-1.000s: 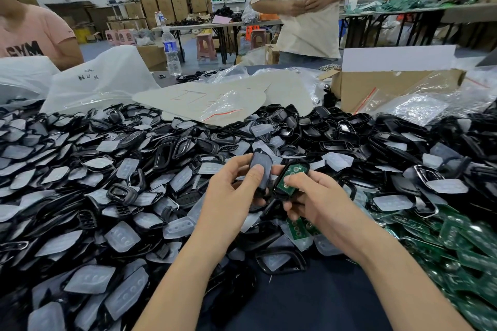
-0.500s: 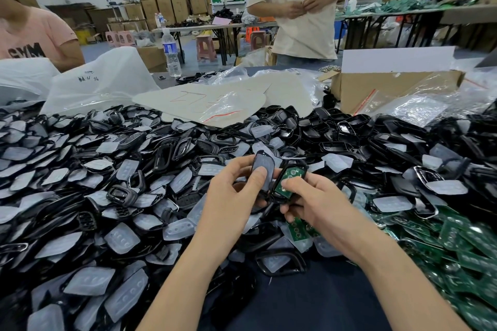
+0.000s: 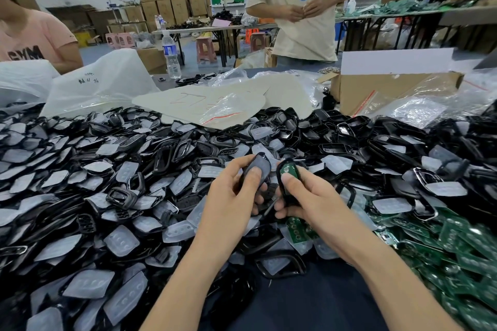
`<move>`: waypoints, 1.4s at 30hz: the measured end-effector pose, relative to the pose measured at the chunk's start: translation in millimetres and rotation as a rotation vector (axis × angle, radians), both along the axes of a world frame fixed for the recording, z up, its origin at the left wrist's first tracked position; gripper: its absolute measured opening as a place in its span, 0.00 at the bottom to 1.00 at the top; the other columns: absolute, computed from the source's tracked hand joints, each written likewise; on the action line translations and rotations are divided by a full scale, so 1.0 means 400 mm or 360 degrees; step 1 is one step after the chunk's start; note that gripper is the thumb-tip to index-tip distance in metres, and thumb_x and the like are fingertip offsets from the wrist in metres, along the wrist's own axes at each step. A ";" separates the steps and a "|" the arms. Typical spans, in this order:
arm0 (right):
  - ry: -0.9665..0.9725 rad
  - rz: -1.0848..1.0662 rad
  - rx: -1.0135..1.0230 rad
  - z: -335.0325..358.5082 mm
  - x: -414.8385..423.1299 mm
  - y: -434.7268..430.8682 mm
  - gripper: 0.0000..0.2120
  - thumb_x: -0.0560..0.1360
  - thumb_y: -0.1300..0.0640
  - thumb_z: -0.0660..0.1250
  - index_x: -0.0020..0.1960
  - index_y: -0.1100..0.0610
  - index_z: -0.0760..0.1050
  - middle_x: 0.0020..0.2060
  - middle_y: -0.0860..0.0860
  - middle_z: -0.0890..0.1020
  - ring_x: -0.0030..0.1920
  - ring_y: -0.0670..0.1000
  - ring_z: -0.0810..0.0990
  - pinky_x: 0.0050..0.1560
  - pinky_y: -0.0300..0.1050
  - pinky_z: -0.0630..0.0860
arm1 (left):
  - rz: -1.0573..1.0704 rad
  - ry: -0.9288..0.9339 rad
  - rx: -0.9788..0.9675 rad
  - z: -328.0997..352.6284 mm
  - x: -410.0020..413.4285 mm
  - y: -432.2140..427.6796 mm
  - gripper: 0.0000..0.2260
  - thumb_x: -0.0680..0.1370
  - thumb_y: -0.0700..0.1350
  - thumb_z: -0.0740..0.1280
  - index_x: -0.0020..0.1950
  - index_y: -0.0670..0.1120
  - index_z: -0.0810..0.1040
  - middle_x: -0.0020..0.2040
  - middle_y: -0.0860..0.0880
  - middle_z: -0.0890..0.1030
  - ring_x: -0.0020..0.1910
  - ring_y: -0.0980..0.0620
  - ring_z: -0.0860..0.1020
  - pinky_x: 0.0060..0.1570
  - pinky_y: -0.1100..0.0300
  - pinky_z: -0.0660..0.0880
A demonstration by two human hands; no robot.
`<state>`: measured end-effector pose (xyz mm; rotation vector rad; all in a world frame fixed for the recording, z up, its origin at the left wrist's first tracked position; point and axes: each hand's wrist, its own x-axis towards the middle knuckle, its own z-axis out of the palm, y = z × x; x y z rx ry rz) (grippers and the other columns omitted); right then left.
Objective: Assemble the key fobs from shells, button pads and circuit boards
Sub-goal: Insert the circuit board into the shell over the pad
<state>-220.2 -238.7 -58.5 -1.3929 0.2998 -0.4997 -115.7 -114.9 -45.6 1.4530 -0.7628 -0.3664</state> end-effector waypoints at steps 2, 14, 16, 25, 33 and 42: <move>-0.0018 -0.0010 -0.0101 0.002 0.000 -0.003 0.08 0.83 0.55 0.65 0.51 0.48 0.83 0.38 0.49 0.82 0.37 0.50 0.81 0.39 0.41 0.80 | -0.0032 0.0012 0.0010 -0.003 0.001 -0.001 0.08 0.83 0.47 0.65 0.54 0.61 0.79 0.35 0.54 0.81 0.31 0.57 0.78 0.31 0.64 0.76; -0.0083 -0.0475 0.0235 -0.006 0.009 -0.043 0.05 0.74 0.60 0.75 0.43 0.52 0.87 0.28 0.45 0.75 0.28 0.42 0.71 0.28 0.34 0.70 | -0.0107 0.0102 -0.0018 -0.008 0.021 0.006 0.04 0.79 0.49 0.70 0.53 0.58 0.80 0.31 0.48 0.76 0.30 0.51 0.74 0.34 0.59 0.75; -0.0077 -0.0477 0.0357 0.000 0.009 -0.043 0.03 0.73 0.57 0.75 0.45 0.56 0.83 0.27 0.46 0.75 0.27 0.43 0.72 0.28 0.35 0.71 | -0.0106 0.0094 -0.0011 -0.009 0.020 0.007 0.05 0.77 0.53 0.70 0.51 0.56 0.82 0.31 0.51 0.75 0.30 0.52 0.74 0.37 0.56 0.76; -0.0188 -0.0275 0.0534 0.017 0.009 -0.010 0.07 0.81 0.58 0.66 0.54 0.61 0.79 0.43 0.56 0.88 0.45 0.57 0.88 0.41 0.42 0.83 | -0.0108 0.0160 -0.0077 -0.004 0.010 0.001 0.06 0.82 0.43 0.66 0.51 0.50 0.82 0.47 0.49 0.86 0.46 0.51 0.85 0.41 0.59 0.81; -0.0102 -0.0175 0.0556 0.006 0.014 -0.001 0.07 0.83 0.64 0.61 0.56 0.63 0.77 0.46 0.57 0.88 0.47 0.59 0.88 0.41 0.42 0.83 | -0.0092 -0.0181 0.0102 -0.007 -0.003 -0.004 0.09 0.84 0.46 0.62 0.49 0.59 0.78 0.36 0.55 0.80 0.33 0.56 0.77 0.36 0.59 0.77; 0.0043 -0.0145 0.0077 0.017 0.005 0.008 0.10 0.74 0.53 0.67 0.47 0.43 0.86 0.46 0.52 0.88 0.47 0.53 0.88 0.40 0.41 0.82 | 0.0129 -0.0745 0.0337 -0.036 0.004 0.000 0.18 0.83 0.52 0.63 0.73 0.59 0.70 0.37 0.55 0.79 0.36 0.58 0.76 0.38 0.69 0.71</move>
